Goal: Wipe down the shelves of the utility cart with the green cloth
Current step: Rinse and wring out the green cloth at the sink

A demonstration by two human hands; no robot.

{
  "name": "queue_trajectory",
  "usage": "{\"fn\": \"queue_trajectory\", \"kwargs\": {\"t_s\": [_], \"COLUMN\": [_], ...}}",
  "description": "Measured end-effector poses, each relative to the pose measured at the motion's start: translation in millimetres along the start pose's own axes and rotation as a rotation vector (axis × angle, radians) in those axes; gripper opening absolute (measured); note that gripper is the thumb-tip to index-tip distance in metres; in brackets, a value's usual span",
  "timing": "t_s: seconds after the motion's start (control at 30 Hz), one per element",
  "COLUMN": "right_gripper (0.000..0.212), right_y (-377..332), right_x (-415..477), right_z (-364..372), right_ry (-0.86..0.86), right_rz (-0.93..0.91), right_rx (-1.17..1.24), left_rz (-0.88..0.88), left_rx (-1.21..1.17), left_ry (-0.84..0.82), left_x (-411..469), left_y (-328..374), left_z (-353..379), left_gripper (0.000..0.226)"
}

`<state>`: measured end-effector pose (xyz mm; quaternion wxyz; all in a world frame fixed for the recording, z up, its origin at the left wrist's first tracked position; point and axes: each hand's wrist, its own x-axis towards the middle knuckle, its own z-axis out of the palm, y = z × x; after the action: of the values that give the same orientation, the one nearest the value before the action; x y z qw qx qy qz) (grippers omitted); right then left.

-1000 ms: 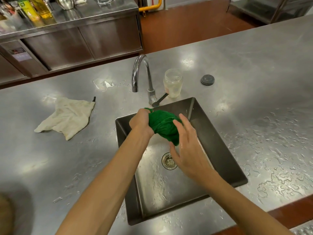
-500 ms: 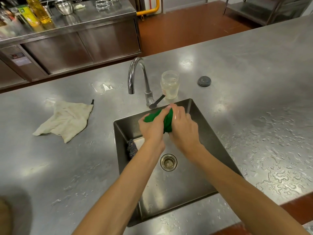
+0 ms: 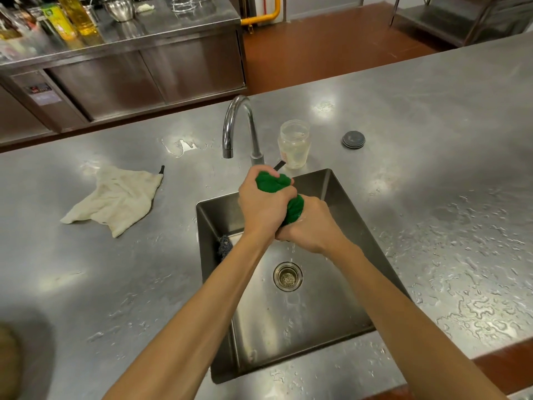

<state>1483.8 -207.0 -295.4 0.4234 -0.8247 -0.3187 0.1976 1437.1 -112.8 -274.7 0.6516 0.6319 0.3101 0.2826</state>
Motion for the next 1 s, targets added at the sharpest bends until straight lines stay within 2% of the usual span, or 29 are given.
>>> {"fn": "queue_trajectory", "kwargs": {"t_s": [0.1, 0.2, 0.27, 0.47, 0.63, 0.93, 1.0], "right_gripper": [0.018, 0.037, 0.037, 0.026, 0.027, 0.041, 0.040], "right_y": [-2, -3, -4, -9, -8, -15, -13], "right_x": [0, 0, 1, 2, -3, -9, -9], "right_z": [-7, -11, -14, -12, -11, -27, -28], "right_ry": [-0.146, -0.232, -0.276, -0.288, -0.376, -0.734, -0.765], "right_rz": [0.051, 0.017, 0.016, 0.021, 0.034, -0.058, -0.041], "right_rx": [0.253, 0.445, 0.527, 0.708, 0.840, 0.991, 0.998], "left_rz": [0.103, 0.152, 0.141, 0.078, 0.051, -0.012, -0.029], "left_rx": [0.081, 0.137, 0.116, 0.029, -0.006, -0.195, -0.224], "left_ry": [-0.126, -0.246, -0.329, -0.531, -0.610, -0.803, -0.809], "left_x": [4, 10, 14, 27, 27, 18, 19], "left_y": [10, 22, 30, 46, 49, 69, 66], "left_z": [-1, -1, -2, -1, -3, -4, -3], "left_gripper": [0.037, 0.035, 0.036, 0.043, 0.047, 0.047, 0.047]}}
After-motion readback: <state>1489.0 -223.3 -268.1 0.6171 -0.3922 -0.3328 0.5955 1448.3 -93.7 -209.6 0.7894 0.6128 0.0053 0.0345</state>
